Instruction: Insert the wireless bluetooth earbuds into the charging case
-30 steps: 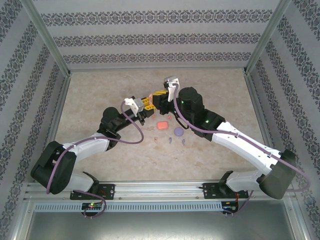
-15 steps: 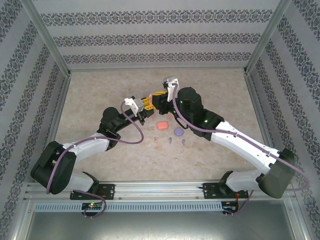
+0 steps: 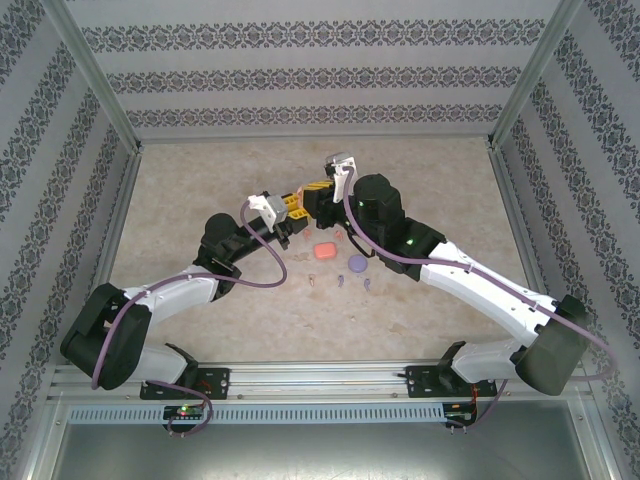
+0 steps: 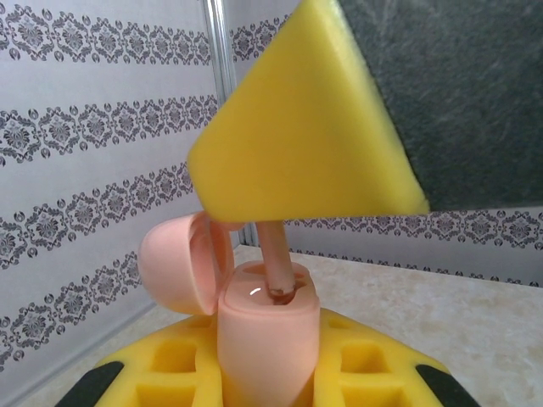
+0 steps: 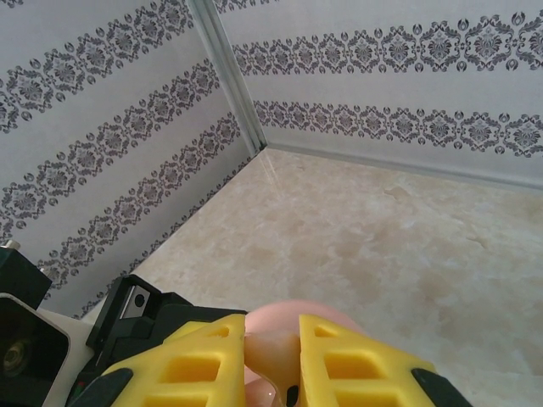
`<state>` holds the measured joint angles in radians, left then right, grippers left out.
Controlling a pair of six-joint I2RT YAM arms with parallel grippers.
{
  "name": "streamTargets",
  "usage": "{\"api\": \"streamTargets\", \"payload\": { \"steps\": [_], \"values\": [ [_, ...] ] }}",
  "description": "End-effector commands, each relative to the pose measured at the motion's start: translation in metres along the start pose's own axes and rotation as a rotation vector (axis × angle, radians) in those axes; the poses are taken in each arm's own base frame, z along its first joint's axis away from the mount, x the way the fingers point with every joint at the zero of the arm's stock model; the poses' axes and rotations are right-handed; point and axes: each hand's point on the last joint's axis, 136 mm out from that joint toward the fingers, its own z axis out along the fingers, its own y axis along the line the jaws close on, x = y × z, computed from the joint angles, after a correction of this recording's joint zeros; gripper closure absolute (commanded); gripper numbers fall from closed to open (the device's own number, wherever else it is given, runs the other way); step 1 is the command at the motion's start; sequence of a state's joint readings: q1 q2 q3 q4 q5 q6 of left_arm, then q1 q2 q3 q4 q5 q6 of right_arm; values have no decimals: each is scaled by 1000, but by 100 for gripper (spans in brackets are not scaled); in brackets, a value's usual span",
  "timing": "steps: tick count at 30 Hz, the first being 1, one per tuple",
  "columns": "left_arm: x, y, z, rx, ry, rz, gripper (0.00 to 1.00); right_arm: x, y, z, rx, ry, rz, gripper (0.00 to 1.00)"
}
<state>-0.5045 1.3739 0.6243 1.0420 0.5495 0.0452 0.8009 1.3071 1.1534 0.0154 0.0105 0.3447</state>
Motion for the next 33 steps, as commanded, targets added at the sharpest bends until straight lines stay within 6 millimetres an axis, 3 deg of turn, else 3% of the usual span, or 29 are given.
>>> {"api": "streamTargets", "payload": {
  "steps": [1, 10, 24, 33],
  "values": [
    [-44, -8, 4, 39, -116, 56, 100, 13, -4, 1, 2, 27, 13, 81],
    [-44, -7, 5, 35, -108, 54, 100, 17, -5, -6, 6, 39, 6, 81],
    [-42, -8, 3, 33, -104, 46, 100, 28, 11, 15, -37, 111, -3, 80],
    [-43, -7, 2, 25, -107, 42, 100, 27, 7, 14, -11, 110, -2, 69]
  ]
}}
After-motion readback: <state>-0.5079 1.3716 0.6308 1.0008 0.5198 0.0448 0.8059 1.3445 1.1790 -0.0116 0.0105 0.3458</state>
